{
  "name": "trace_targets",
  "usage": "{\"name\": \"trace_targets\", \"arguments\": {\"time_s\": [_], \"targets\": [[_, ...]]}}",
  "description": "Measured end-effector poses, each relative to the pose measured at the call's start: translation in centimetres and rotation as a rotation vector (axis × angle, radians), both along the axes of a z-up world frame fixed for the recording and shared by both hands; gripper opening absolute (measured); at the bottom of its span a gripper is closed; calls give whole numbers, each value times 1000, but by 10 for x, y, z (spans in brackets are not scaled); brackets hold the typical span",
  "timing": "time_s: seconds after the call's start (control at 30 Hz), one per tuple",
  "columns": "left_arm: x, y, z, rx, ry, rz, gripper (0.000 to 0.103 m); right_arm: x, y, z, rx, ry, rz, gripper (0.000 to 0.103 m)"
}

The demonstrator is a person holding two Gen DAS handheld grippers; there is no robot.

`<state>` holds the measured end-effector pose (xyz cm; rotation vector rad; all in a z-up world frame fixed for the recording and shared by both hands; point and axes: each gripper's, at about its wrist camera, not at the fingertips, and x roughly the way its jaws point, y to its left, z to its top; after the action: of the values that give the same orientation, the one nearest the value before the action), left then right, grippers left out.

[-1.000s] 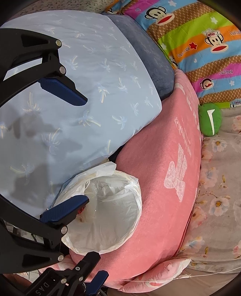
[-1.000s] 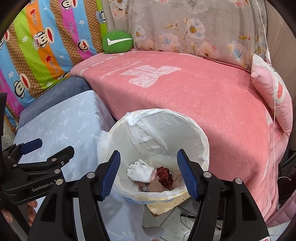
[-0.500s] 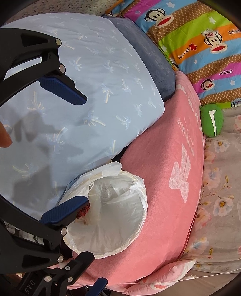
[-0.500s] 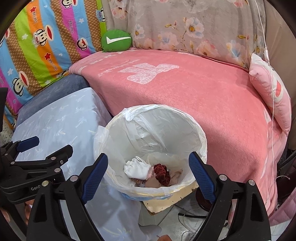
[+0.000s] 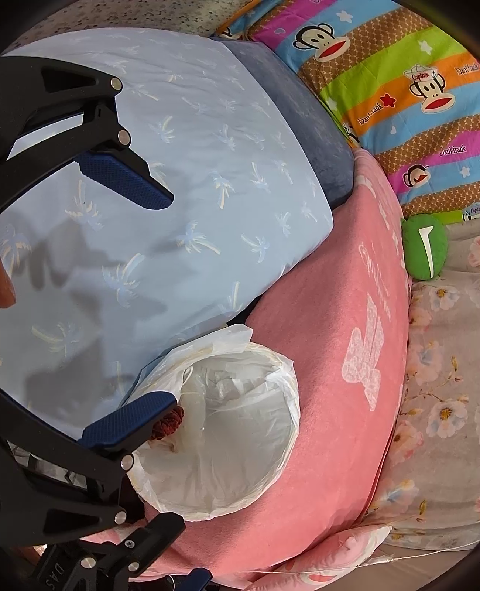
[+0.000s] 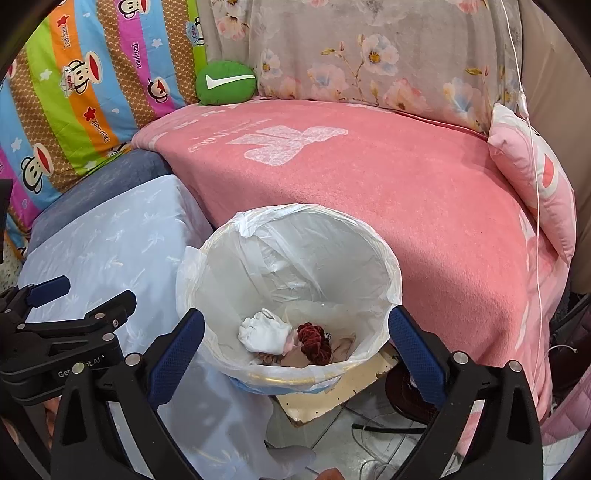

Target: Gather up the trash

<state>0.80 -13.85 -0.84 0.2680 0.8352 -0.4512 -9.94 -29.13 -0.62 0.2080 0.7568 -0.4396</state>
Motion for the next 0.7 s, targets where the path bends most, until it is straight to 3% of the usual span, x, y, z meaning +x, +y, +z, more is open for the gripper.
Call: {"name": "trace_targets", "arguments": {"time_s": [0.7], "targets": [[-6,-3,-2,5,-13,47,95,-1,2,-8,9,14,8,97]]}}
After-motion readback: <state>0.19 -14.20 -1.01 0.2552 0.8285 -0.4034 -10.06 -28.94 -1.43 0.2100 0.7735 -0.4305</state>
